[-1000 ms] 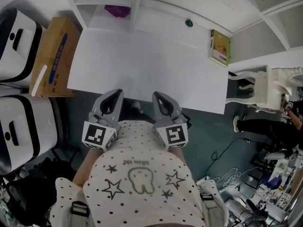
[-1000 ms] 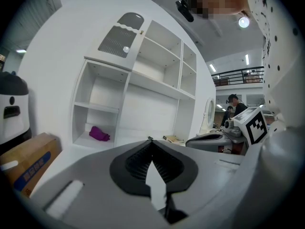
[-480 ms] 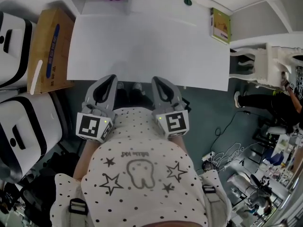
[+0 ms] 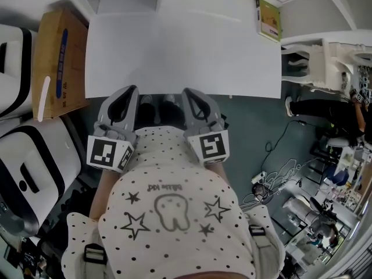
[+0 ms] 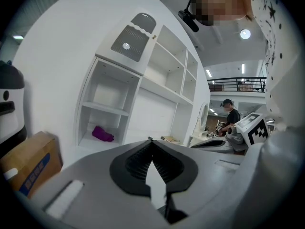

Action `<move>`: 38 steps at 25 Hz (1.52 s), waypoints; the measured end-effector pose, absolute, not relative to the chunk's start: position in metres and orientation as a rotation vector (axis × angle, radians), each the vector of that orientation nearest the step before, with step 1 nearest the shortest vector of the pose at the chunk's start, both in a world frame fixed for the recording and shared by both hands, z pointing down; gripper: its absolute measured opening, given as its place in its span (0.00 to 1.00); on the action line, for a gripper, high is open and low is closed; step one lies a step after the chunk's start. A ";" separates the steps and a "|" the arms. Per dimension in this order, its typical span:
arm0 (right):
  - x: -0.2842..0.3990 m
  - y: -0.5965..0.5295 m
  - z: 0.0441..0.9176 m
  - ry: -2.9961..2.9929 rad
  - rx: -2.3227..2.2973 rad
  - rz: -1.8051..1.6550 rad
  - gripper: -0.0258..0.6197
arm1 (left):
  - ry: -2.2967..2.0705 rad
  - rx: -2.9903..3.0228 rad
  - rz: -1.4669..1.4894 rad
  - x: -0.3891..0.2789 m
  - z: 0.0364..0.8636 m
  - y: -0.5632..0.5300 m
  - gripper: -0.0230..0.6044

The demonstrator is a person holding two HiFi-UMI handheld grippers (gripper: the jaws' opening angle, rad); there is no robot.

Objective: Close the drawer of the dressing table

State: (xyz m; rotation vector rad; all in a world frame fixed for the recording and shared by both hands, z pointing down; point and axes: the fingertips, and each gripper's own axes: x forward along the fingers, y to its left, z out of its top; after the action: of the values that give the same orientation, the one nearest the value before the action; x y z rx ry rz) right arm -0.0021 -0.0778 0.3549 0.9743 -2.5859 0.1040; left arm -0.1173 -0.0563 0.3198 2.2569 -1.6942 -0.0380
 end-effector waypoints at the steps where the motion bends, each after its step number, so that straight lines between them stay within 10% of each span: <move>1: -0.003 -0.077 0.353 -2.577 0.969 0.102 0.04 | -1.691 2.263 -0.039 -0.117 0.317 -0.057 0.03; 38: -0.074 -0.050 0.371 -2.643 0.709 0.062 0.04 | -1.610 2.354 -0.038 -0.138 0.319 -0.049 0.04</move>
State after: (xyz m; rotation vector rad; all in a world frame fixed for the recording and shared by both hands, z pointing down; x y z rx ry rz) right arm -0.0742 -0.0505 0.3711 0.7086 -2.6425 0.0620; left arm -0.1376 -0.0491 0.3189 2.3542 -1.6095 -0.0380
